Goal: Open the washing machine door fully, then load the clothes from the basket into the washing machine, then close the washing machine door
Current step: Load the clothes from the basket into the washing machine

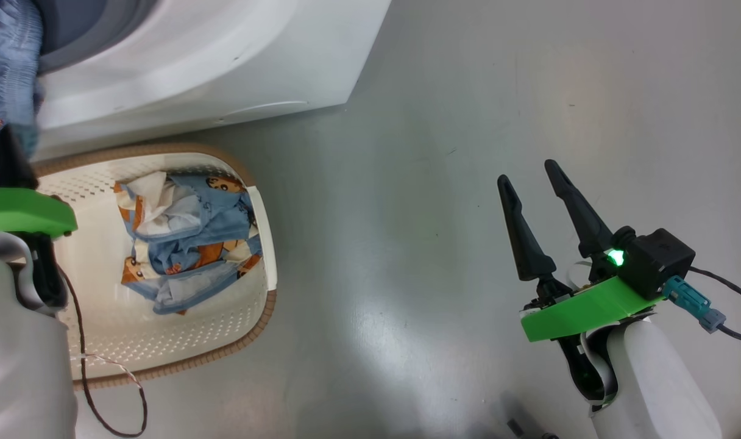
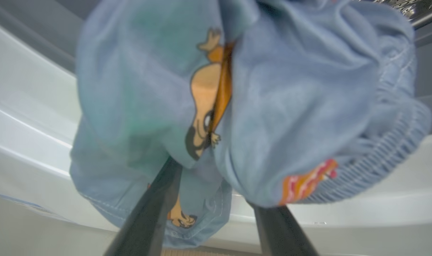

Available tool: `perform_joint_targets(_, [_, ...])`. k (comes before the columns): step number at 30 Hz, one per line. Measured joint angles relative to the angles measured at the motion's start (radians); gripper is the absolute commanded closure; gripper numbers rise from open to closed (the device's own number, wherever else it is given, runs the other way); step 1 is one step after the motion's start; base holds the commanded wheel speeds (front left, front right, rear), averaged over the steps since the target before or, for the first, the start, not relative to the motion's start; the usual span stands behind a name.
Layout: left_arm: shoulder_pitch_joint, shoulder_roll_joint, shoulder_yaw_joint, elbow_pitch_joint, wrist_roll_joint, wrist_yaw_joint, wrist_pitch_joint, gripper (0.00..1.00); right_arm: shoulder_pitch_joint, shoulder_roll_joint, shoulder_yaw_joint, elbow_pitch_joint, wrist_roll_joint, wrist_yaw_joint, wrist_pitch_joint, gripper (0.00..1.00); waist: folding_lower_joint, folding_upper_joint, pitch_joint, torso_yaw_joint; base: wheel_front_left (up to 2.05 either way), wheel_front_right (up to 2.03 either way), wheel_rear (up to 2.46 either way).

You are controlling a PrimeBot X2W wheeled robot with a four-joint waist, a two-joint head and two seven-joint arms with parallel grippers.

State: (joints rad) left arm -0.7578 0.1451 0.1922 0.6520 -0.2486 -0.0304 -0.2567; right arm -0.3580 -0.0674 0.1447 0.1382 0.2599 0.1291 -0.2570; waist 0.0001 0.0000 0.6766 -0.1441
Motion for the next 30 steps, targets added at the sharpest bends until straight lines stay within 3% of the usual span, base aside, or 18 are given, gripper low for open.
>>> perform_joint_targets(9, [0.029, -0.032, -0.019, -0.055, 0.026, -0.044, 0.0, 1.0, 0.0, 0.003, -0.01, 0.002, 0.003, 0.0, 0.0, 0.0, 0.0, 0.0, -0.012, 0.018, 0.0, 0.0, 0.0])
perform_joint_targets(19, [0.108, -0.08, -0.051, -0.265, 0.081, -0.055, 0.0, 1.0, 0.001, 0.004, -0.018, 0.004, 0.003, 0.0, 0.0, 0.0, -0.0001, 0.0, -0.045, 0.045, 0.0, 0.0, 0.0])
perform_joint_targets(24, [0.088, -0.078, -0.072, -0.304, 0.089, -0.062, 0.0, 1.0, 0.002, 0.004, -0.018, 0.007, 0.003, 0.0, 0.0, 0.0, -0.0001, 0.0, -0.055, 0.049, 0.0, 0.0, 0.0])
perform_joint_targets(30, [-0.055, -0.043, -0.098, -0.281, 0.089, -0.072, 0.017, 1.0, 0.003, 0.004, -0.015, 0.008, 0.004, 0.0, 0.0, 0.0, -0.0001, 0.0, -0.05, 0.044, 0.0, 0.0, 0.0])
